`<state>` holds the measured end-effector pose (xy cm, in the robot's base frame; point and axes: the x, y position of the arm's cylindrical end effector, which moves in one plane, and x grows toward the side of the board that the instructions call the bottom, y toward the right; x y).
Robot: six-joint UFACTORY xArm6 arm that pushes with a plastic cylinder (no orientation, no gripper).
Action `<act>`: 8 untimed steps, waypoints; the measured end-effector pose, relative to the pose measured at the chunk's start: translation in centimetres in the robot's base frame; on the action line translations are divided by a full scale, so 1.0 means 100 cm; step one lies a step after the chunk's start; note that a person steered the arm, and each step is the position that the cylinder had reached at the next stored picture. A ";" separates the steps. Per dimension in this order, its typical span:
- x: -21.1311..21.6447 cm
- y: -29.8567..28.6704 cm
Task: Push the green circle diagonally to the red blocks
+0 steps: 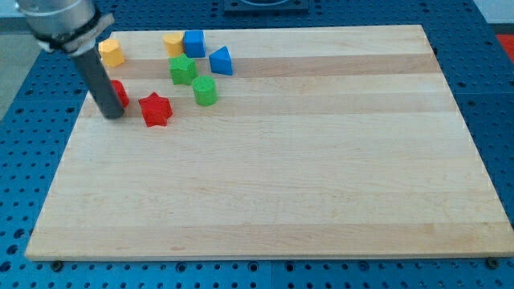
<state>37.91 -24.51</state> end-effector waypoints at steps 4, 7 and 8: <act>0.072 0.223; 0.057 -0.033; -0.017 -0.058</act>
<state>36.25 -30.31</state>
